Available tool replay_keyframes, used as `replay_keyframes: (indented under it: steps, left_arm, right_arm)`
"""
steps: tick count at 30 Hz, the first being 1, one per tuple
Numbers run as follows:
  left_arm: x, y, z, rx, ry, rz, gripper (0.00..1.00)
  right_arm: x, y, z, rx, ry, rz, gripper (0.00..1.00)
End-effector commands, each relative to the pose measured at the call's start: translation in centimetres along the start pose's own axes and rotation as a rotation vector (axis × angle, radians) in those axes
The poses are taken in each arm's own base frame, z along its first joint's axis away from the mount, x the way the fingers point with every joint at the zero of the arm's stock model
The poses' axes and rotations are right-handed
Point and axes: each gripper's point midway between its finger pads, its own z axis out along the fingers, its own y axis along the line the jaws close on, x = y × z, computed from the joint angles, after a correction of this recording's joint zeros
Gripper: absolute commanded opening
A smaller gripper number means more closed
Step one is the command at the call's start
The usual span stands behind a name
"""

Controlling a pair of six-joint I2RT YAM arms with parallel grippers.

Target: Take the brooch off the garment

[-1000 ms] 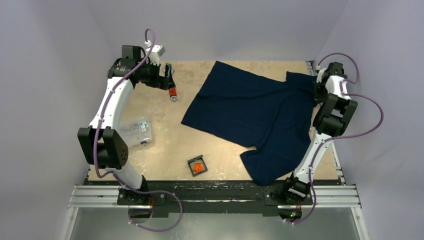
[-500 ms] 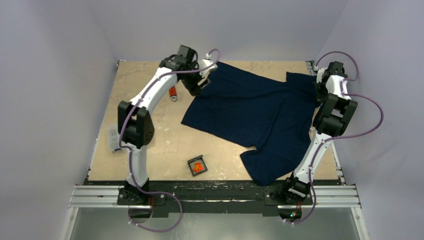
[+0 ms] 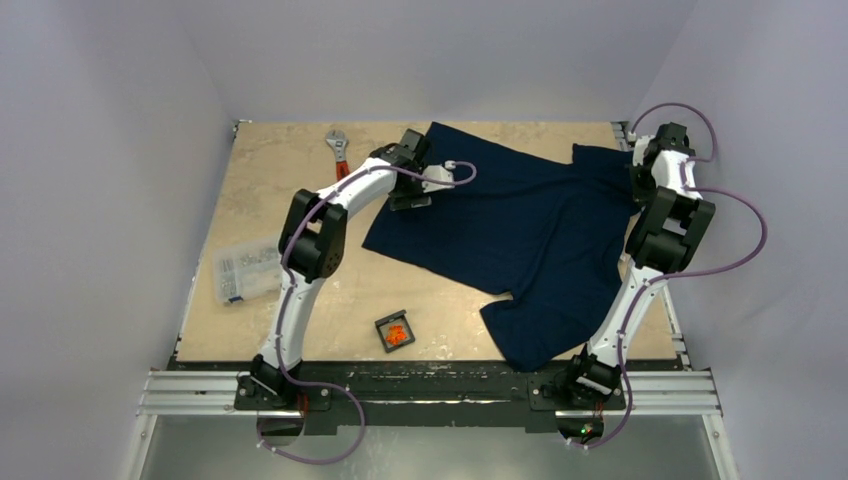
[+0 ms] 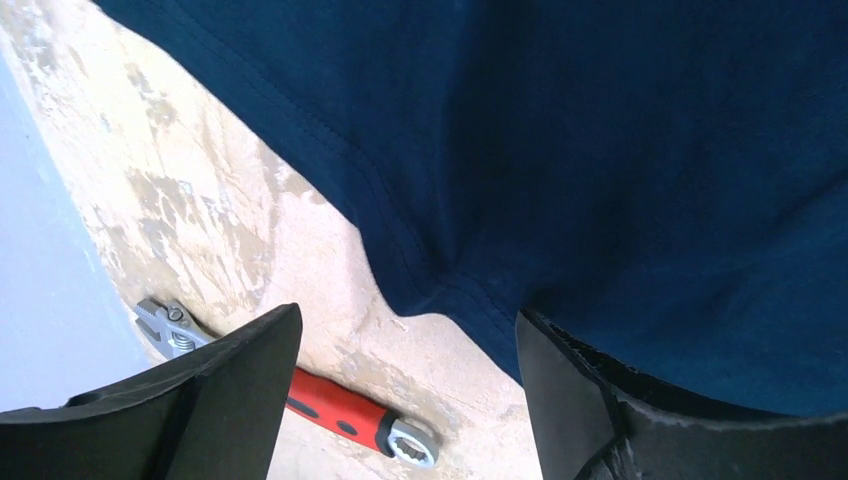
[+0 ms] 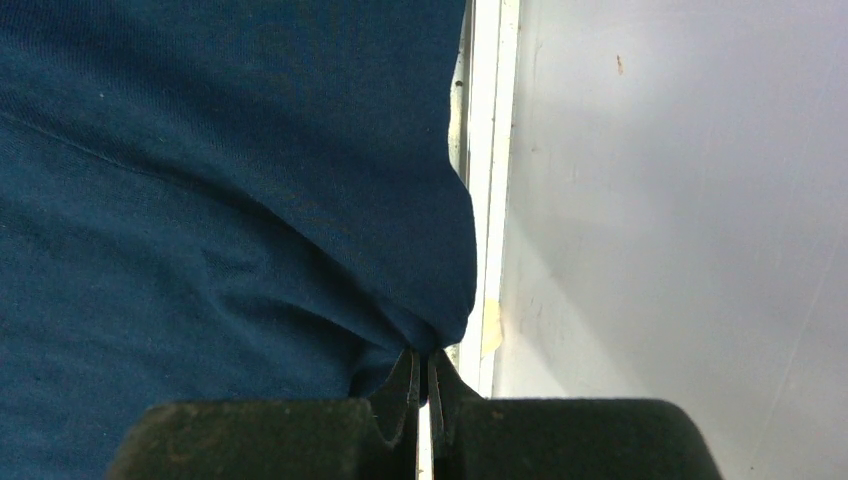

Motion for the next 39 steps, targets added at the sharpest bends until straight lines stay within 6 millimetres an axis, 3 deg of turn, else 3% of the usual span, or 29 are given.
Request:
replay_keyframes:
  steps: [1, 6, 12, 16, 20, 24, 27, 31, 33, 39]
  left_arm:
    - [1.3, 0.7, 0.6, -0.06, 0.053, 0.169, 0.79]
    - [3.5, -1.1, 0.4, -0.018, 0.072, 0.263, 0.81]
    - [7.4, -1.5, 0.1, 0.031, 0.131, 0.262, 0.77]
    - [9.5, -0.7, 0.0, 0.02, 0.153, 0.257, 0.76]
    - [10.5, 0.6, 0.2, -0.006, 0.166, 0.241, 0.76]
    - [11.8, 1.7, 0.3, -0.017, 0.189, 0.231, 0.76]
    - [12.8, 2.3, 0.1, -0.022, 0.198, 0.224, 0.77]
    - [13.8, 2.5, -0.3, -0.025, 0.207, 0.221, 0.77]
    - [14.1, 2.5, -0.3, -0.025, 0.212, 0.22, 0.77]
    - [14.8, 2.5, -0.2, -0.026, 0.229, 0.202, 0.78]
  right_arm:
    - [-1.1, -0.9, -1.9, 0.021, -0.043, -0.02, 0.0]
    - [-1.2, -1.4, -1.9, 0.038, -0.038, -0.047, 0.0]
    - [-1.3, -1.4, -2.0, 0.035, -0.035, -0.097, 0.0]
    - [-1.9, -0.5, -2.1, 0.02, -0.053, -0.158, 0.0]
    - [-3.3, 1.7, -2.0, -0.005, -0.101, -0.243, 0.0]
    - [-5.1, 3.6, -1.5, 0.032, -0.133, -0.331, 0.0]
    - [-6.7, 3.7, -1.4, 0.118, -0.159, -0.375, 0.01]
    - [-9.6, 4.1, -2.7, 0.12, -0.226, -0.331, 0.32]
    - [-10.7, 4.9, -3.8, 0.043, -0.255, -0.273, 0.41]
    - [-8.0, 5.9, -7.0, -0.143, -0.225, -0.142, 0.52]
